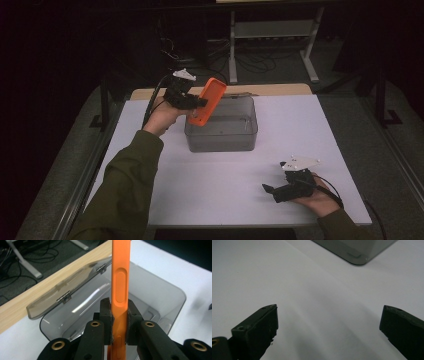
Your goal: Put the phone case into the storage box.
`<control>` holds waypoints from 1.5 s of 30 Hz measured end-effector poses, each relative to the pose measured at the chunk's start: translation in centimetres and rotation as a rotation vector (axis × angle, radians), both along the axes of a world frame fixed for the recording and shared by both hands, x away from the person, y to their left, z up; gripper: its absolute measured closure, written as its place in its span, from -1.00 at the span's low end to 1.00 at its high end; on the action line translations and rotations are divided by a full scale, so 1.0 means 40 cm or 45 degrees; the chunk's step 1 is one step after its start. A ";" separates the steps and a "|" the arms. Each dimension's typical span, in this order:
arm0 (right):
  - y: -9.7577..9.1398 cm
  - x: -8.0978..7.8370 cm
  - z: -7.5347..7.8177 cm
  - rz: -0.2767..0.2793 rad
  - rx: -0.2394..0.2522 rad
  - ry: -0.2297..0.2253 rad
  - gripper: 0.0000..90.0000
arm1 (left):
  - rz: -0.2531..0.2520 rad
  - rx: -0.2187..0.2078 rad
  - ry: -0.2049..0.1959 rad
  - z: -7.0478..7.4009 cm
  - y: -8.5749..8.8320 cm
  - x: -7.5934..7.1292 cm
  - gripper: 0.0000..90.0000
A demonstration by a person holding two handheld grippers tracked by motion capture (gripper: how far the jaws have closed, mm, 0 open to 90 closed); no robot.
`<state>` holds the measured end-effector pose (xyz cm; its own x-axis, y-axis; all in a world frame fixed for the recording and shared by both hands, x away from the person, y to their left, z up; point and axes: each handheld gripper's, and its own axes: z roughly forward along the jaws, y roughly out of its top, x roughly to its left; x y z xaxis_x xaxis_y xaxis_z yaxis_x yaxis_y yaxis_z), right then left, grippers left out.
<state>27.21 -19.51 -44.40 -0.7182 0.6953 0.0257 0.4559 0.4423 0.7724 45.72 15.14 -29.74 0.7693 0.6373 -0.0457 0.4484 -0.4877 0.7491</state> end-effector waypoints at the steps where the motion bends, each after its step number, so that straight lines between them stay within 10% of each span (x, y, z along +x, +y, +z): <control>1: 0.000 0.000 0.000 0.000 -0.001 0.001 -0.97 | 0.007 0.010 0.011 -0.002 0.000 0.003 0.77; 45: 0.001 -0.001 0.001 0.007 0.006 0.002 -0.97 | 0.175 0.252 0.362 -0.114 -0.048 0.066 0.76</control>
